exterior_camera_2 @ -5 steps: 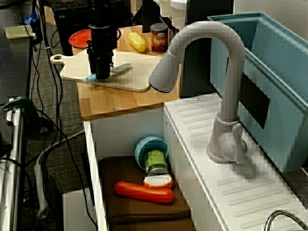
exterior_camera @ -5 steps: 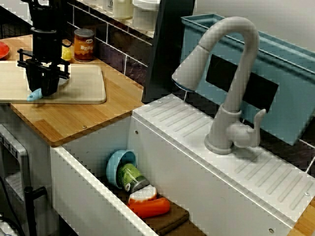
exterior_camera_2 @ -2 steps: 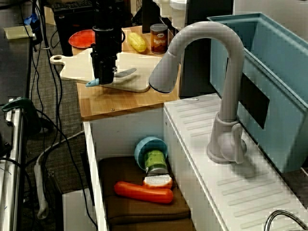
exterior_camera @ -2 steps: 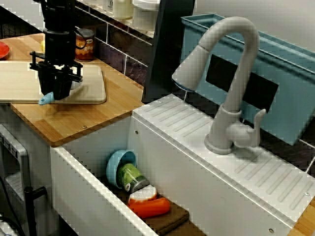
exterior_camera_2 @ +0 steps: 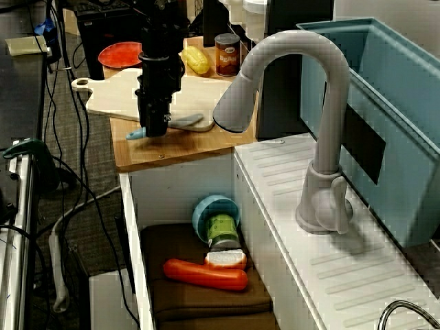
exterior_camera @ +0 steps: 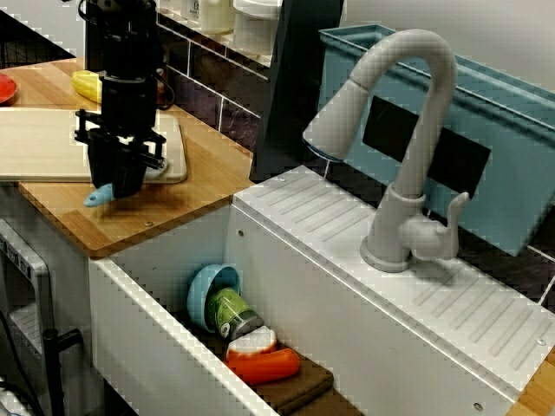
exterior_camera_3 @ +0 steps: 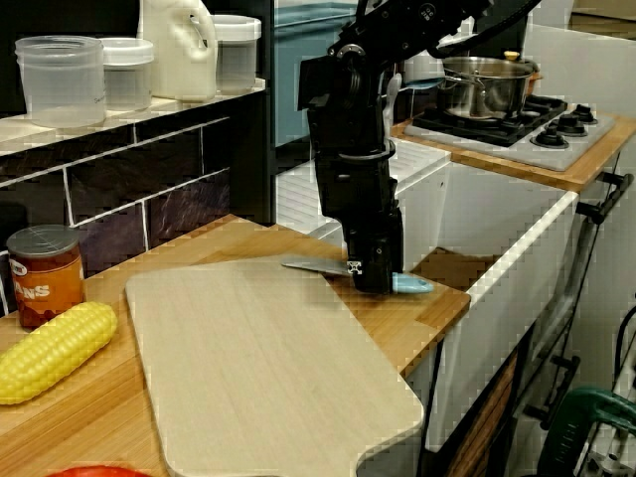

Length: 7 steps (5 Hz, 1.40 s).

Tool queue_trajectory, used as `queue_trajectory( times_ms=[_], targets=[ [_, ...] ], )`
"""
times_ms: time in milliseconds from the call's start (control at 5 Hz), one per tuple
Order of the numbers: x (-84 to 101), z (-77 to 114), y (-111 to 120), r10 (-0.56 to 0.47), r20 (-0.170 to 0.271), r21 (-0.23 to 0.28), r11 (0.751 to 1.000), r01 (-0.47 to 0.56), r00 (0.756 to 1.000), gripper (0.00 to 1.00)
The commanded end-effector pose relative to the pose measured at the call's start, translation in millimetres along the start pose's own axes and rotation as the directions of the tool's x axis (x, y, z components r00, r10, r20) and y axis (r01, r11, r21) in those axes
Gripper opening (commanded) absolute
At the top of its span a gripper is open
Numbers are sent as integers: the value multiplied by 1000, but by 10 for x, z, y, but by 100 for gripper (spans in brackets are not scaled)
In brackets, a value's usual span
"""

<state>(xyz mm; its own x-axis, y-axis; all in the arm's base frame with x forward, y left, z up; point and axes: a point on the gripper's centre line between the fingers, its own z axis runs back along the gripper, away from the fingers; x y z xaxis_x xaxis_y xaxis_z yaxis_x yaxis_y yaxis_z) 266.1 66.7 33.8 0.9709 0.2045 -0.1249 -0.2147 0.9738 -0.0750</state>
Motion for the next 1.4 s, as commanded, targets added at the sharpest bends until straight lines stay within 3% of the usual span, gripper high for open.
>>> queue_trajectory(
  times_ms=[0,200,800,1200],
  targets=[
    [-83,166,-367,-106,100,39,994,102,989,0],
    [-123,160,-482,-203,82,-8,979,204,976,0],
    [-249,124,-579,-289,134,-137,942,306,948,0],
    [-282,112,-584,-287,156,-153,938,310,945,0]
  ],
)
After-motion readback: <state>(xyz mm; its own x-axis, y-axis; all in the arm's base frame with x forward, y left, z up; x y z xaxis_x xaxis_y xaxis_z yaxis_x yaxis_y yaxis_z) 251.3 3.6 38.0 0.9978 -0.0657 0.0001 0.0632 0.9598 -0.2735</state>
